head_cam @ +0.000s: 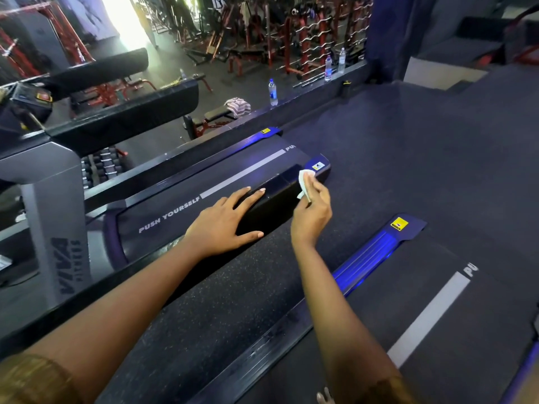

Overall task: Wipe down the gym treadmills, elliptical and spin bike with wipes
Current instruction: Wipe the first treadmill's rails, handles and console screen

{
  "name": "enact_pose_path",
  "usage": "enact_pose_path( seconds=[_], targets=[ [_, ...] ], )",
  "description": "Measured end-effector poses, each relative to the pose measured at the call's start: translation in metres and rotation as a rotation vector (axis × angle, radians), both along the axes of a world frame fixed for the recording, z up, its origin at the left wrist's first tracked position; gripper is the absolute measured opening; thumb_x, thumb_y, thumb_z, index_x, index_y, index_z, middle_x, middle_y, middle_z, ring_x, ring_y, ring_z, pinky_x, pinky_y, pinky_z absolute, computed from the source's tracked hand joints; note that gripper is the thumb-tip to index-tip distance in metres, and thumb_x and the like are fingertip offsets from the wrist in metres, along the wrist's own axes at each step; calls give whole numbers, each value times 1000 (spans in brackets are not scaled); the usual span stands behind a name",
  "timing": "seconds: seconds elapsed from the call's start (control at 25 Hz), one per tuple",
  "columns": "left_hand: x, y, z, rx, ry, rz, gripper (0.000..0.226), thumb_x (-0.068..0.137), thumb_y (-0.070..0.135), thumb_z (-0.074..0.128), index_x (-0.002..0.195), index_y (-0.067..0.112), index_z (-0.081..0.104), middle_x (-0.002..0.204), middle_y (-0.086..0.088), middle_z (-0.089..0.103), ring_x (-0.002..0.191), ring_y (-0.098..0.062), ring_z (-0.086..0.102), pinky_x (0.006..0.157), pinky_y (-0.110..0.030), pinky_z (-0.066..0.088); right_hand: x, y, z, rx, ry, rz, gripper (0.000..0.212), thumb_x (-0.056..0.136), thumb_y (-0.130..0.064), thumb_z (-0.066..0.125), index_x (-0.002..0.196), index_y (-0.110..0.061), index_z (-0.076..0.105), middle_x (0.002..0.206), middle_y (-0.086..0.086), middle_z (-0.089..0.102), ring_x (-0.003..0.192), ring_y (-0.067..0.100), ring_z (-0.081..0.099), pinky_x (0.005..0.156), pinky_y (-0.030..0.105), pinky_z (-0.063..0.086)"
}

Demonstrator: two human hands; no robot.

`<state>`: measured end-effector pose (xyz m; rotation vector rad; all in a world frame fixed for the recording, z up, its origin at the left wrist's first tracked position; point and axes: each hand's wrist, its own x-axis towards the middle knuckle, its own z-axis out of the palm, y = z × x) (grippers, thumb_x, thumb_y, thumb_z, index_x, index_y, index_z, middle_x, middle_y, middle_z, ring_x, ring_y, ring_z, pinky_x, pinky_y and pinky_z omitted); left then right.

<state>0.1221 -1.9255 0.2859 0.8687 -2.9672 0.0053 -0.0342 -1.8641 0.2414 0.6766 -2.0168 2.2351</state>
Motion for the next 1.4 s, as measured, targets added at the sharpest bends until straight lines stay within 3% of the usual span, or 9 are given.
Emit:
enact_pose_path(
  seconds=[0.16,0.28,0.4,0.56,0.72,0.96,1.08,1.2,1.4],
  targets=[
    [1,-4,-3,27,1,6,87,73,81,23,147,47,-7,157,5,15,132,-22,39,96,-47,47,50,17,-21,34,52,108,43,77,16,52,114,-1,65,96,15,61,88,12,55,82,-4,33],
    [2,-5,2,81,-45,13,84,69,84,21,140,55,-14,158,2,14,134,-24,37,98,-46,46,79,38,-35,77,107,234,38,79,13,51,111,-1,67,101,18,64,96,12,54,85,-4,34],
    [16,-8,14,156,-87,-1,80,73,87,25,137,60,-15,158,4,12,133,-23,41,99,-41,45,53,40,-30,19,28,140,37,76,12,48,105,4,68,103,22,66,95,13,58,87,-2,35],
    [55,-5,17,225,-81,30,81,64,93,14,134,65,-18,154,8,22,125,-19,50,95,-36,46,9,13,-7,-9,-41,-18,41,75,21,52,109,3,66,105,21,64,98,22,59,89,-3,33],
    [59,-3,12,218,-28,44,81,64,93,9,136,64,-15,147,11,33,113,-18,57,88,-35,50,40,2,-4,-22,-71,-3,44,73,24,54,110,3,65,97,21,63,94,19,60,87,-3,34],
    [58,-3,11,227,11,40,80,63,94,7,134,66,-16,146,12,34,118,-18,54,88,-34,48,114,26,-22,18,39,171,45,75,18,60,114,-4,64,99,10,61,97,7,53,84,-2,37],
    [59,-2,12,231,13,36,79,62,94,6,132,67,-16,146,11,35,119,-19,53,88,-34,48,99,40,-26,37,138,189,34,78,11,56,107,-3,68,100,15,66,95,8,55,85,-1,37],
    [58,-3,12,221,0,36,79,63,93,8,133,66,-16,146,9,35,118,-20,54,90,-35,49,37,30,-28,9,26,-27,35,73,16,52,101,4,70,96,22,66,87,15,60,84,-2,36],
    [58,-3,12,210,-15,49,74,71,83,17,135,65,-15,146,7,36,119,-21,54,90,-38,50,34,8,-34,4,-108,16,31,78,18,57,105,7,66,101,24,64,95,22,61,85,-2,38]
  ],
)
